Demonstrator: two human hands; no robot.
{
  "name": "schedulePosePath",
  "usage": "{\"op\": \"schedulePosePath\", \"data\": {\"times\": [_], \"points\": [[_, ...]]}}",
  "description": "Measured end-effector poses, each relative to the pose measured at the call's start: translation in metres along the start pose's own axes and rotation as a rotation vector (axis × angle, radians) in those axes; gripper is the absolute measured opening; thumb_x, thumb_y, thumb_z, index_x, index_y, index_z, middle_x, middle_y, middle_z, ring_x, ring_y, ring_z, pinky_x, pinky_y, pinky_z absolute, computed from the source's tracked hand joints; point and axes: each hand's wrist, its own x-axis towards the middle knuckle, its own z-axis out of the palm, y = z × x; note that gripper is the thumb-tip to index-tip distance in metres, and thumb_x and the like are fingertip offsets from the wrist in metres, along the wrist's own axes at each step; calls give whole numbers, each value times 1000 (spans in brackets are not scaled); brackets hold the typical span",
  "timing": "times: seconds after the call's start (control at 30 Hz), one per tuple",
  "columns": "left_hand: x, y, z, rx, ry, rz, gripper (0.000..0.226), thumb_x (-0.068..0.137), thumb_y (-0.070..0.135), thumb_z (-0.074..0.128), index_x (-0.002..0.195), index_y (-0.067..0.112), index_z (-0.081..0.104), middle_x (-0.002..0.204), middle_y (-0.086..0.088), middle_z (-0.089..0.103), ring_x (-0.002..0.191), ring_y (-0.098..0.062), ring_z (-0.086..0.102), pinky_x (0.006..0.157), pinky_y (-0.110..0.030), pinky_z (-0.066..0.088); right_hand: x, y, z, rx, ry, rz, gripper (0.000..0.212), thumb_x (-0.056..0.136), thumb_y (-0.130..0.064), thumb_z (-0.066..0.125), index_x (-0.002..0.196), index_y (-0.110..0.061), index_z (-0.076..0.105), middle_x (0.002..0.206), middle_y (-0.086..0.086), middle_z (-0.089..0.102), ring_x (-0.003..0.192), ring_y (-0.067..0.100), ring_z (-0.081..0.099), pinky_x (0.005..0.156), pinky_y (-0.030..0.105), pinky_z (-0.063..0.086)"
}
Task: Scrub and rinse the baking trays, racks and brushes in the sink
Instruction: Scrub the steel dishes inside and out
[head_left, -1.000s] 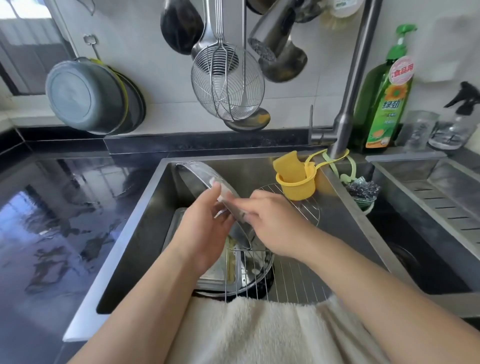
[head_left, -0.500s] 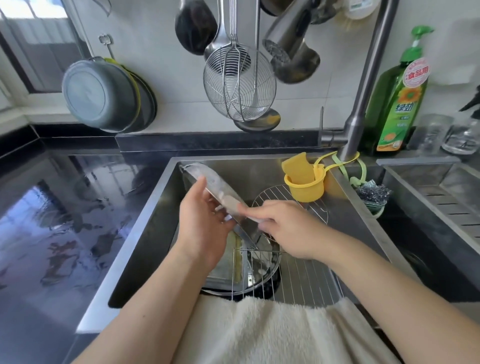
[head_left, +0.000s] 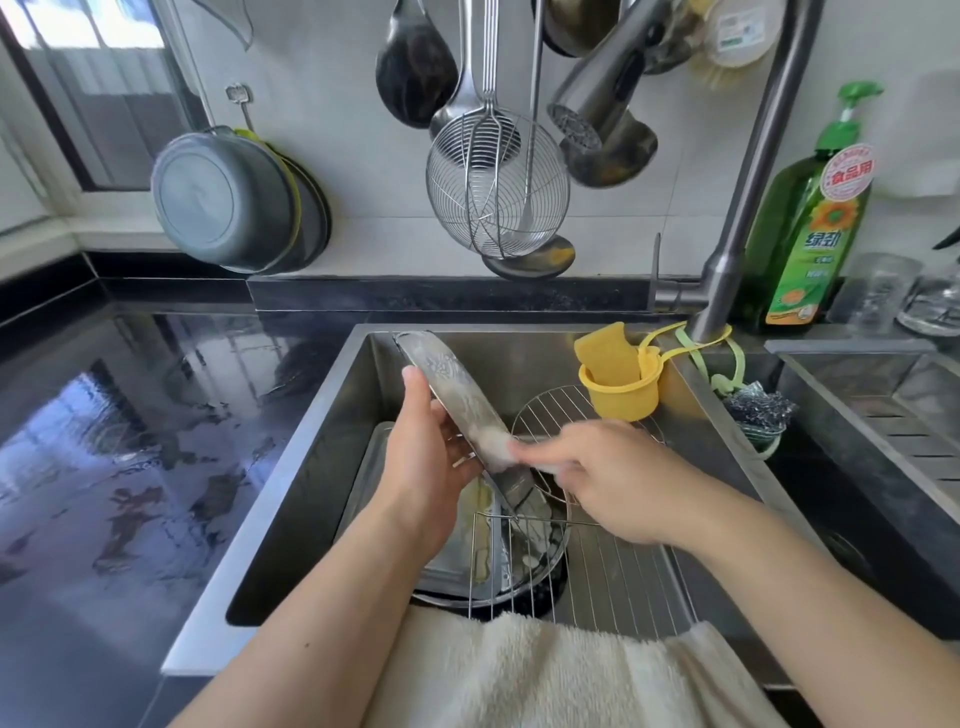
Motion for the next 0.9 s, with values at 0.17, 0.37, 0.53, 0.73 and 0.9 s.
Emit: {"op": "schedulePosePath", "data": {"times": [0.17, 0.37, 0.53, 0.73, 0.9], "points": [[2, -2, 6, 62, -11, 3, 85, 101, 75, 23, 126, 10, 71, 115, -18, 75, 107, -33, 73, 98, -48, 58, 19, -5, 0, 30, 246, -32, 63, 106, -13, 44, 145, -62, 34, 85, -8, 48, 79, 16, 51, 69, 42, 48], [0, 0, 3, 24, 26, 2, 70, 104, 68, 29, 132, 14, 64, 118, -15, 75, 111, -30, 72, 99, -49, 58, 11, 12, 1, 44, 89, -28, 57, 107, -15, 44, 144, -58, 42, 84, -6, 49, 76, 14, 48, 66, 33, 43], [-3, -1, 10, 70, -2, -11, 72, 104, 68, 29, 121, 12, 72, 112, -17, 76, 109, -33, 72, 93, -46, 60, 18, -5, 0, 48, 226, -73, 76, 105, -14, 43, 137, -78, 19, 85, -6, 47, 78, 17, 50, 67, 39, 47], [-2, -2, 5, 12, 7, -21, 85, 101, 74, 25, 127, 5, 67, 117, -20, 74, 108, -32, 73, 96, -47, 60, 16, -2, 4, 67, 138, -90, 60, 104, -13, 45, 140, -61, 45, 85, -8, 50, 85, 17, 52, 78, 42, 49], [1, 1, 3, -63, 41, 4, 73, 103, 68, 32, 140, 11, 60, 123, -16, 73, 110, -29, 73, 99, -46, 57, 3, 14, -2, 115, -37, 37, 60, 105, -15, 47, 137, -66, 44, 93, -8, 58, 80, 27, 60, 66, 36, 46]]}}
